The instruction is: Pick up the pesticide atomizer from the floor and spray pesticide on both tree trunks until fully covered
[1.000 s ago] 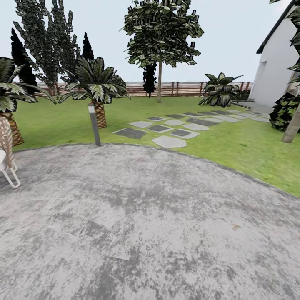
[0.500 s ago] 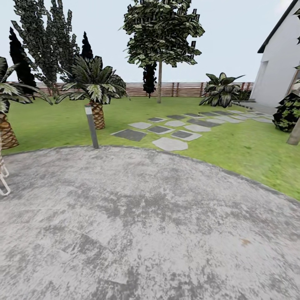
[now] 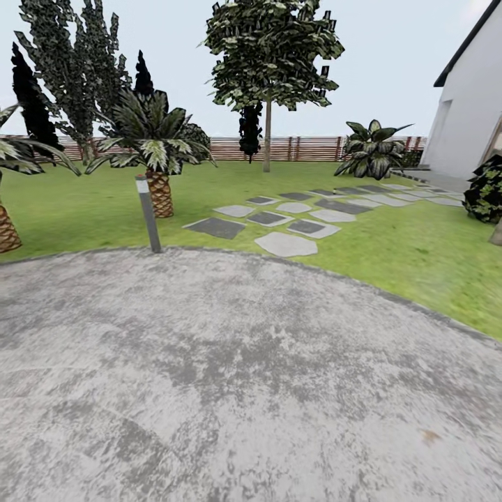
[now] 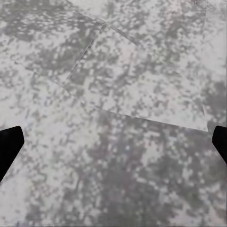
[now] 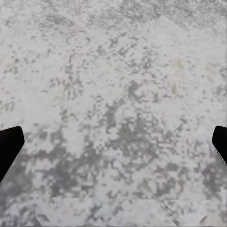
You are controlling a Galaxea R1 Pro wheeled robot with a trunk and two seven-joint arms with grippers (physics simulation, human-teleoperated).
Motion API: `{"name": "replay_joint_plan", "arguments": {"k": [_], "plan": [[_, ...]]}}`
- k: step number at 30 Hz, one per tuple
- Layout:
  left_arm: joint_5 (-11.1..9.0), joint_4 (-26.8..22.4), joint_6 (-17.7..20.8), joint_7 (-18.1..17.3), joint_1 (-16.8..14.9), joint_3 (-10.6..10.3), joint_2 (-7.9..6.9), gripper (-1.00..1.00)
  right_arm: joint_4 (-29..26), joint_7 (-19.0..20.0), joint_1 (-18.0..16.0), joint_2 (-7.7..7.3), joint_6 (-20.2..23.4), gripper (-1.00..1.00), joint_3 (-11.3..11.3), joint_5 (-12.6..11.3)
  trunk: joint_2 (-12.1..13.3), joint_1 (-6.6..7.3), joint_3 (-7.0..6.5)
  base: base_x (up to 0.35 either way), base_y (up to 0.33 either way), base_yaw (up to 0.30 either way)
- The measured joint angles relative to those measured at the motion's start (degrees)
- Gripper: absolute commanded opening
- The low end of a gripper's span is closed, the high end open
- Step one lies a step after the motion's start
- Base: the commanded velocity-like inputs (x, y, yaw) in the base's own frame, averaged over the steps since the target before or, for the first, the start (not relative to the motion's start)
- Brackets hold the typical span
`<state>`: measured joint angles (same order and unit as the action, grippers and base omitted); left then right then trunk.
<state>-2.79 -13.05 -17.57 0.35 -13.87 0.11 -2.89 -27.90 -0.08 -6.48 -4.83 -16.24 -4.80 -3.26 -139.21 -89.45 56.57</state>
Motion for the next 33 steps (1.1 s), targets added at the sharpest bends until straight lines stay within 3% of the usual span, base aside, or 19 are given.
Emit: {"name": "replay_joint_plan", "arguments": {"k": [33], "plan": [[0.0, 0.0, 0.0, 0.0, 0.0, 0.0, 0.0, 1.0, 0.0, 0.0, 0.0, 0.0, 0.0, 1.0, 0.0, 0.0, 0.0, 0.0, 0.01, 0.34, 0.0, 0.0]]}}
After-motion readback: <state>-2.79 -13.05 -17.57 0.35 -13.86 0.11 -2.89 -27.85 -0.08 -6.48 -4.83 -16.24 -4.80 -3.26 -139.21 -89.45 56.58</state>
